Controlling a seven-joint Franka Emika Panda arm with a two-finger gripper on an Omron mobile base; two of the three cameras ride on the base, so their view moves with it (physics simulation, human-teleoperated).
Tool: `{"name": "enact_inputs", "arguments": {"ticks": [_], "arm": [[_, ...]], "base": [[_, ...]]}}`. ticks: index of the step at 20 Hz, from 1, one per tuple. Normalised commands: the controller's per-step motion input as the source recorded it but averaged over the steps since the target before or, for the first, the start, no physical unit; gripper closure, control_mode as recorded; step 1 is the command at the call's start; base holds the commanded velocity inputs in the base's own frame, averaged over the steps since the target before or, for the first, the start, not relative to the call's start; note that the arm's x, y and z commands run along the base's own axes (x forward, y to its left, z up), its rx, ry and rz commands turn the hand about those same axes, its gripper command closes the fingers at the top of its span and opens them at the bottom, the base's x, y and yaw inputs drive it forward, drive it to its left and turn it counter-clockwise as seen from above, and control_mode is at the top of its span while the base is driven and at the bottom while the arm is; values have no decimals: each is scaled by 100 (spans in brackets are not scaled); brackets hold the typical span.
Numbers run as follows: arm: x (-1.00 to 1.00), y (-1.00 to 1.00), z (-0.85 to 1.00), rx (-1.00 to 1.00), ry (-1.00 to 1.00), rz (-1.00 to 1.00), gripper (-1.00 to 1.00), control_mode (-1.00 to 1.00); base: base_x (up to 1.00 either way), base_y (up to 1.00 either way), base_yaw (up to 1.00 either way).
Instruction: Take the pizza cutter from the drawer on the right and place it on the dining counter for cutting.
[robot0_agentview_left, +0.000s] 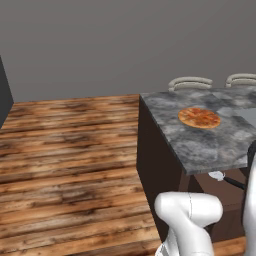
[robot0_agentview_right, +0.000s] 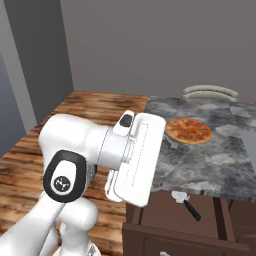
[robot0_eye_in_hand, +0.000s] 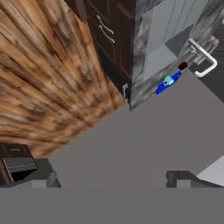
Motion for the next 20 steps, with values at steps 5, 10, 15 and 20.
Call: {"name": "enact_inputs", "arguments": {"ticks": [5,10,15,20], "arm": [[33,0,0,57,32,31,-100,-100],[7,0,0,27,76,39,-100,-100],[-13,3,-13,38,52,70,-100,-100],[18,0,-54,55,27,69,-100,-100]], "base": [[0,0,0],[0,0,0],[0,0,0],[0,0,0]]}}
